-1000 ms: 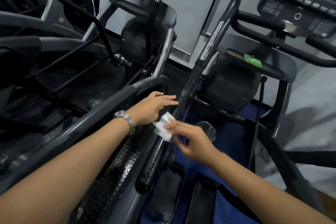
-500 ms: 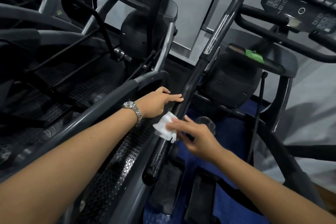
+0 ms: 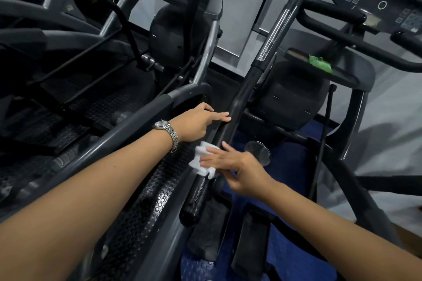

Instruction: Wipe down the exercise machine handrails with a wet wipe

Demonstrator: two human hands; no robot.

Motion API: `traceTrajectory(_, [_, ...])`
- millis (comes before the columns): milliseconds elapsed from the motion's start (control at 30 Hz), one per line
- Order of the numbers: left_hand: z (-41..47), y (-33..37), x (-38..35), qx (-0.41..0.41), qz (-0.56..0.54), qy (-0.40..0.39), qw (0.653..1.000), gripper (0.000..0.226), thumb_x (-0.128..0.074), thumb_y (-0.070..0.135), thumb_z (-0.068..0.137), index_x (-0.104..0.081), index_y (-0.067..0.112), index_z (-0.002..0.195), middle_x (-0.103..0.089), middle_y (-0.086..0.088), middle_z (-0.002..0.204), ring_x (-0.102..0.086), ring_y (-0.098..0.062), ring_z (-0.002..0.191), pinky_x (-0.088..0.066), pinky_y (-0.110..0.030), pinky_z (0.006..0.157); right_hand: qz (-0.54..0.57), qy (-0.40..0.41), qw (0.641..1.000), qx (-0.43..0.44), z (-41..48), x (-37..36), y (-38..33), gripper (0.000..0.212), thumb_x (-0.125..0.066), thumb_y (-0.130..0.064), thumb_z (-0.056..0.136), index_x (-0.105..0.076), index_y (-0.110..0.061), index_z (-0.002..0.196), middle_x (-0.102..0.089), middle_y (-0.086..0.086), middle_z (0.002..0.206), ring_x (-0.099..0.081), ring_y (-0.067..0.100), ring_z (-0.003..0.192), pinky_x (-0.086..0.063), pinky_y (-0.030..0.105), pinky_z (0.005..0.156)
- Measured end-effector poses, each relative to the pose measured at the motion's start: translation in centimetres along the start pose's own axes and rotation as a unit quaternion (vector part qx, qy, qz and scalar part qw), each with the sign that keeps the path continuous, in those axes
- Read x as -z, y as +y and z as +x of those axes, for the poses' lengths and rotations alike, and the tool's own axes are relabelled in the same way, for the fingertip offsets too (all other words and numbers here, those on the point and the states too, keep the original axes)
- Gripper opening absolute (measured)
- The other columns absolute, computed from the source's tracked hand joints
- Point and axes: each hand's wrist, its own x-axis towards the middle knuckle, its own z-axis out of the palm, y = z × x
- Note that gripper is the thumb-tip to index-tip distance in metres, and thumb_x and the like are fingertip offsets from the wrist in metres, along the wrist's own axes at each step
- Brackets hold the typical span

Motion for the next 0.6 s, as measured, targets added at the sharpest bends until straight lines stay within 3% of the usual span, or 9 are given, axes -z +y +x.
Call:
traceTrajectory(67, [-0.1,-0.3,-0.1,-0.004,-0.005,0.000,1.000,0.073,-0.041,-0.007,0.086,-0.044,0.052,0.131,-0.039,0.004,0.126,-0.057,-0.001,0.082,-0.052,-0.023,0.065,0.001,-0.004,1.000,0.028,-1.1,0.1,0.3,0.035,-0.055,0.000,0.086,-0.068,-0.015,0.115,-0.064,-0.003,0.124,-0.047,0.009,0.130,-0.023,0.038,0.117])
traceTrajectory(133, [0.0,-0.4,-0.2,0.000,0.001,-0.001,1.000,0.073,-0.042,-0.006,0.086,-0.044,0.051,0.131,-0.039,0.004,0.123,-0.056,-0.010,0.076,-0.051,-0.022,0.065,-0.009,0.022,1.000,0.017,-1.4,1.1,1.5,0.043,-0.056,0.009,0.081,-0.068,-0.015,0.115,-0.065,-0.004,0.121,-0.050,0.010,0.127,-0.025,0.041,0.117])
traceTrajectory(267, [0.2,0.0,-0.1,-0.003,0.009,-0.001,1.000,0.070,-0.042,-0.006,0.086,-0.044,0.045,0.134,-0.044,-0.002,0.120,-0.047,0.005,0.077,-0.042,-0.010,0.064,-0.004,0.047,0.999,-0.016,0.3,0.8,1.0,0.037,-0.051,-0.004,0.084,-0.066,-0.012,0.117,-0.060,-0.007,0.123,-0.048,0.006,0.126,-0.025,0.029,0.116])
traceTrajectory(333, [0.3,-0.3,-0.3,0.002,0.003,-0.004,1.000,0.068,-0.041,-0.004,0.088,-0.044,0.048,0.132,-0.042,0.001,0.121,-0.055,-0.003,0.079,-0.047,-0.015,0.060,0.031,0.031,0.999,-0.011,-0.3,-0.4,0.2,0.035,-0.055,0.001,0.085,-0.066,-0.009,0.117,-0.060,-0.003,0.125,-0.047,0.010,0.129,-0.029,0.030,0.115])
traceTrajectory(433, [0.3,-0.8,-0.5,0.000,-0.004,-0.008,1.000,0.069,-0.042,-0.004,0.089,-0.045,0.052,0.129,-0.040,0.005,0.119,-0.062,-0.021,0.091,-0.055,-0.033,0.073,0.072,0.038,0.996,-0.018,-2.0,-0.7,0.3,0.034,-0.061,0.003,0.084,-0.064,-0.007,0.117,-0.062,0.002,0.124,-0.049,0.014,0.128,-0.034,0.030,0.112])
traceTrajectory(600, [0.7,-0.9,-0.6,-0.003,-0.018,-0.014,1.000,0.069,-0.042,-0.001,0.089,-0.044,0.059,0.124,-0.041,0.005,0.120,-0.060,-0.016,0.097,-0.054,-0.035,0.084,0.093,0.132,0.984,-0.071,-1.4,-0.4,1.1,0.030,-0.063,-0.001,0.082,-0.065,-0.003,0.112,-0.063,0.005,0.118,-0.053,0.009,0.121,-0.039,0.024,0.107])
